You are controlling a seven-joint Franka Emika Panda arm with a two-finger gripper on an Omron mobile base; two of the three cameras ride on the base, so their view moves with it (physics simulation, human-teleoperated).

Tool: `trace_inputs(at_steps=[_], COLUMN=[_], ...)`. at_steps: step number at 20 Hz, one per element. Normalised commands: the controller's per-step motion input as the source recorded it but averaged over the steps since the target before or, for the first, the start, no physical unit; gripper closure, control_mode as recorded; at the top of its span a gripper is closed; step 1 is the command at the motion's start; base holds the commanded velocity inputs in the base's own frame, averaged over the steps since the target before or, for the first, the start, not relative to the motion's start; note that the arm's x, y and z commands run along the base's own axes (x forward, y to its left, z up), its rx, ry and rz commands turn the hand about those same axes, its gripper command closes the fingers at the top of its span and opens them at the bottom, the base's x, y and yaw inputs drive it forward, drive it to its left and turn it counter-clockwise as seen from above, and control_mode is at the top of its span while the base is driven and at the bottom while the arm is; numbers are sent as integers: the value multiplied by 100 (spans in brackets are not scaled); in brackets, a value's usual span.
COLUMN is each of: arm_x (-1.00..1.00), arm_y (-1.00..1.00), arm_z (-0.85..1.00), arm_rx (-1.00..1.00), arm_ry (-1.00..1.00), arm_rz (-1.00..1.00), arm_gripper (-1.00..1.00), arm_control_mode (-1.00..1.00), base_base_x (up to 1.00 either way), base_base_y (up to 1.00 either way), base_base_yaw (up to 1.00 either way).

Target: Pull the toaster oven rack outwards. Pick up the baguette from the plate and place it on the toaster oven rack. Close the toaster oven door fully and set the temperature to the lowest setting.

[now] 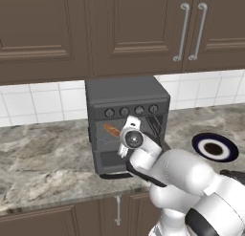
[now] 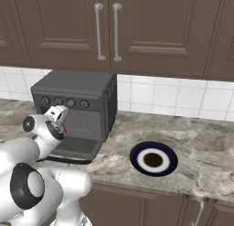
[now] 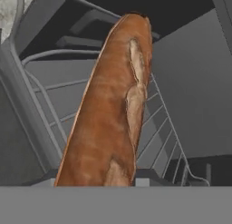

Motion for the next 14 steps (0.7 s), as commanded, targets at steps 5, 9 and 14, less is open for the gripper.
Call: trace_inputs(at_steps=[5,9,14], arm_x=[16,16,8], arm_y=[0,0,-16], arm_z=[-8,-5,0], arm_rx=[0,0,1], arm_ry=[-1,-4,-9], arm_rz=[0,0,0], arm_gripper=[-100,-100,-100], arm_control_mode=[-100,-100,-100], base_base_x=[0,0,0], base_base_y=[0,0,0], base_base_yaw=[0,0,0])
